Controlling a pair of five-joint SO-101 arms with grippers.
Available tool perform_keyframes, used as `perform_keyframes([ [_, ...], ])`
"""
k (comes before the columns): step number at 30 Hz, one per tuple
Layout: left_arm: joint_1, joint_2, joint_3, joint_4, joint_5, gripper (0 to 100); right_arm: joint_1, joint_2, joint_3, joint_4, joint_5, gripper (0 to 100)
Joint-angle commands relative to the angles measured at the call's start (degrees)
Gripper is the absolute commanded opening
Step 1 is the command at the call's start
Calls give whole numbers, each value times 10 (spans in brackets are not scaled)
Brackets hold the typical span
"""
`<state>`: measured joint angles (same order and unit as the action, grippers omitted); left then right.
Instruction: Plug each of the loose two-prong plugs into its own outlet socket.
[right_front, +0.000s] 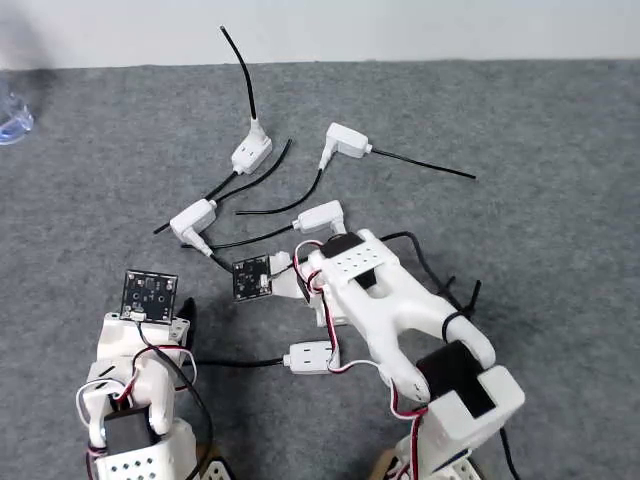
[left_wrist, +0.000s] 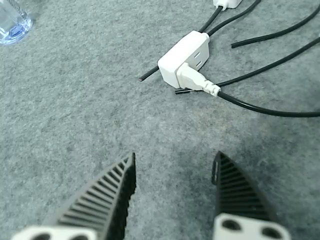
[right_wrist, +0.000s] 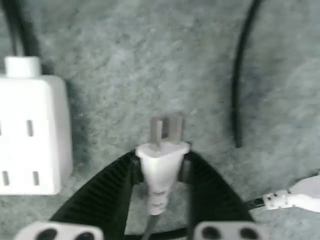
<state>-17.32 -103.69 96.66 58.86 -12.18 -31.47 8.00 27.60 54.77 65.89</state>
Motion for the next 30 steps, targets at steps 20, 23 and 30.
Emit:
perform_keyframes([
  [20, 4, -8, -3, -8, -6, 232, -2, 0, -149, 202, -22, 224],
  [23, 4, -8, -3, -8, -6, 232, 0, 0, -159, 207, -21, 206],
  [30, 4, -8, -3, -8, -6, 232, -4, 7, -160, 189, -21, 116],
])
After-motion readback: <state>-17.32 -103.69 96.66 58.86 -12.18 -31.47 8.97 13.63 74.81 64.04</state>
